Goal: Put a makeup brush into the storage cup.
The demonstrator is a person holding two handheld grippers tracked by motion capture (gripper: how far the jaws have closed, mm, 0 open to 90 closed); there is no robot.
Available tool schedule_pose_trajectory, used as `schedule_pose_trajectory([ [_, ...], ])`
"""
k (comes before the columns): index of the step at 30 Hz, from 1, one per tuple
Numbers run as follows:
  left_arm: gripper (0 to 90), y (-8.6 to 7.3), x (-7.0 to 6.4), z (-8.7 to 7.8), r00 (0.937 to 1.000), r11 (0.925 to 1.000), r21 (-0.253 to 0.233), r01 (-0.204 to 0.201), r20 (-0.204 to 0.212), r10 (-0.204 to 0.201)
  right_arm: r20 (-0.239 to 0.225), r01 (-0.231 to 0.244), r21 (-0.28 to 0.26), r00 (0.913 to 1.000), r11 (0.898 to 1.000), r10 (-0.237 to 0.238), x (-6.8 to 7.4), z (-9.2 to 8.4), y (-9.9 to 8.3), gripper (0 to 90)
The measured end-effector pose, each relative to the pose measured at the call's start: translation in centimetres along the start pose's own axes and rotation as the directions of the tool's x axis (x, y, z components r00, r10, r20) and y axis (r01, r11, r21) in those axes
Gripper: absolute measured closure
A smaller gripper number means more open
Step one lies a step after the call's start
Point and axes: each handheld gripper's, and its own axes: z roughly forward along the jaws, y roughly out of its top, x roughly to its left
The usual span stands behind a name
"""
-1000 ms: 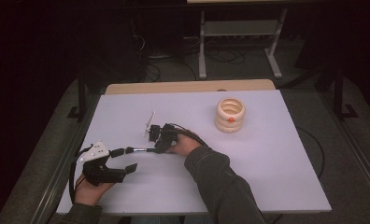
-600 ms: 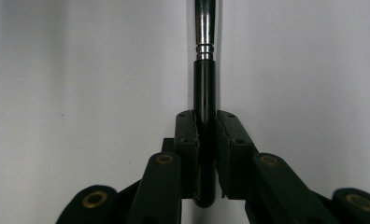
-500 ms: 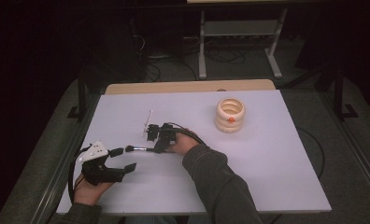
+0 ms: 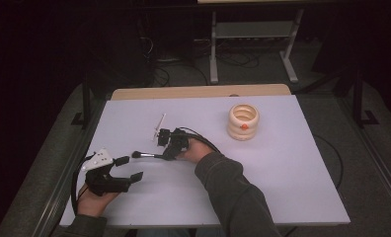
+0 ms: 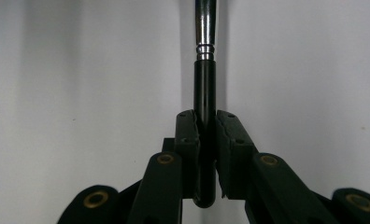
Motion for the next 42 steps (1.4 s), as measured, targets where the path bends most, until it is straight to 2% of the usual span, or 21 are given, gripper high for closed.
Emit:
schedule_pose_trajectory([
  [6,20.1,0.1,-0.3,0.1,1.0000,1.0000,-0.003,-0.002,0.005,0.002,0.021,-0.011,-0.032,0.9997,0.999,0.012,0.1,-1.7,-0.8,78.9],
  [7,20.2,0.1,-0.3,0.1,0.9999,0.9999,-0.002,-0.011,0.006,0.011,0.025,-0.011,-0.049,0.9996,0.999,0.012,0.0,-2.1,-1.0,78.9],
  [9,21.5,0.2,-0.4,0.2,0.9999,0.9999,-0.009,-0.004,0.015,0.004,0.024,-0.024,-0.071,0.9994,0.997,0.026,0.1,-2.7,-1.2,78.9],
  [14,21.6,0.3,-0.7,0.3,0.9992,0.9993,0.011,-0.035,0.021,0.035,0.034,-0.025,-0.095,0.9990,0.995,0.028,0.2,-3.9,-1.4,78.8],
  [21,22.9,0.4,-0.9,0.7,0.9987,0.9994,0.018,-0.031,0.040,0.030,0.053,-0.022,-0.131,0.9982,0.991,0.029,0.4,-5.6,-2.2,78.8],
  [23,23.3,0.4,-0.9,0.7,0.9983,0.9988,0.027,-0.041,0.043,0.039,0.058,-0.024,-0.139,0.9978,0.990,0.032,0.4,-6.1,-2.6,78.8],
  [29,25.3,0.6,-1.1,1.1,0.9975,0.9994,0.019,-0.030,0.065,0.029,0.064,-0.041,-0.184,0.9965,0.982,0.054,0.8,-7.9,-3.8,78.8],
  [31,25.6,0.9,-1.1,1.3,0.9969,0.9996,0.014,-0.026,0.075,0.024,0.065,-0.053,-0.212,0.9956,0.976,0.068,1.0,-8.5,-4.2,78.8],
  [36,27.5,1.4,-1.2,1.9,0.9946,0.9997,0.017,-0.017,0.103,0.015,0.081,-0.049,-0.254,0.9941,0.966,0.072,1.5,-9.9,-5.1,78.8],
  [37,27.8,1.5,-1.4,2.0,0.9938,1.0000,0.002,-0.002,0.112,0.002,0.080,-0.044,-0.263,0.9946,0.964,0.067,1.6,-10.1,-5.3,78.8],
  [38,28.1,1.6,-1.4,2.0,0.9934,1.0000,0.006,-0.005,0.115,0.004,0.083,-0.044,-0.267,0.9942,0.963,0.068,1.9,-10.4,-5.5,78.8],
  [39,28.4,1.8,-1.2,2.0,0.9922,0.9993,0.015,-0.034,0.121,0.031,0.081,-0.043,-0.269,0.9944,0.962,0.067,2.0,-10.5,-5.6,78.8],
  [42,29.4,2.3,-1.2,2.2,0.9901,1.0000,0.001,-0.002,0.140,0.002,0.087,-0.033,-0.275,0.9945,0.961,0.059,2.7,-11.1,-6.0,78.7],
])
